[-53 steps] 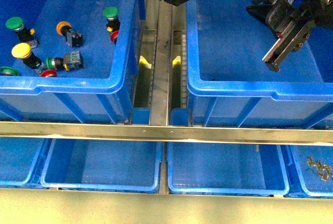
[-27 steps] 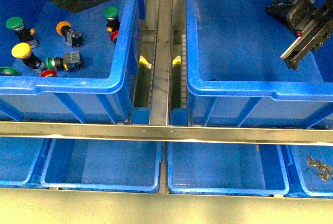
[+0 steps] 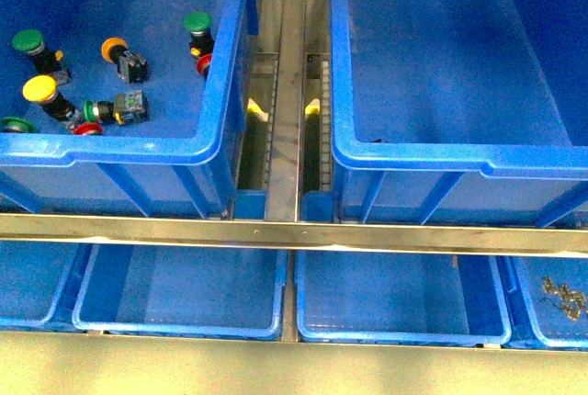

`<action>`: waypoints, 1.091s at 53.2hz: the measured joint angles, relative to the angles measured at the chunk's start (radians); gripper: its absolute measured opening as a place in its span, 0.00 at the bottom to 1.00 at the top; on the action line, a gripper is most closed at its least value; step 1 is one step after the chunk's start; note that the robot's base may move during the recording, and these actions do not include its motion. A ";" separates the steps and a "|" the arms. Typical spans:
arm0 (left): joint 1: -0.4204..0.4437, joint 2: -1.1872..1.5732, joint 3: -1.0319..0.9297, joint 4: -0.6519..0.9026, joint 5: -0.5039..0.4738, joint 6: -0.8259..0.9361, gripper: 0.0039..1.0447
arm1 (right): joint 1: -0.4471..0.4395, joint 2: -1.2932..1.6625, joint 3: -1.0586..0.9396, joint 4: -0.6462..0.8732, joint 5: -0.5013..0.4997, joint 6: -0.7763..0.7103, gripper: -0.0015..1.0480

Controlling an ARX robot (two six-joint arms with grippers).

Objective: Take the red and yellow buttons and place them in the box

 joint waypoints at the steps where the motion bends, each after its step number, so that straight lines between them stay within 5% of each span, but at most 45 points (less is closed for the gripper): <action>1: 0.014 0.006 -0.037 0.114 -0.040 0.037 0.88 | 0.000 -0.029 -0.017 -0.023 0.007 0.014 0.34; 7: 0.040 0.006 -0.208 0.533 -0.109 0.146 0.71 | 0.005 -0.114 -0.066 -0.087 0.033 0.064 0.34; 11: 0.029 -0.031 -0.283 0.665 -0.122 0.179 0.61 | 0.011 -0.144 -0.088 -0.107 0.053 0.085 0.34; 25: -0.066 -0.288 -0.455 0.620 -0.218 0.218 0.02 | 0.043 -0.183 -0.109 -0.135 0.076 0.152 0.34; 33: -0.093 -0.327 -0.513 0.651 -0.239 0.223 0.02 | 0.031 -0.189 -0.109 -0.134 0.078 0.170 0.34; 41: -0.158 -0.430 -0.546 0.562 -0.324 0.224 0.02 | 0.006 -0.201 -0.110 -0.138 0.062 0.190 0.34; 58: -0.192 -0.650 -0.560 0.377 -0.337 0.224 0.02 | -0.025 -0.219 -0.120 -0.149 0.045 0.201 0.34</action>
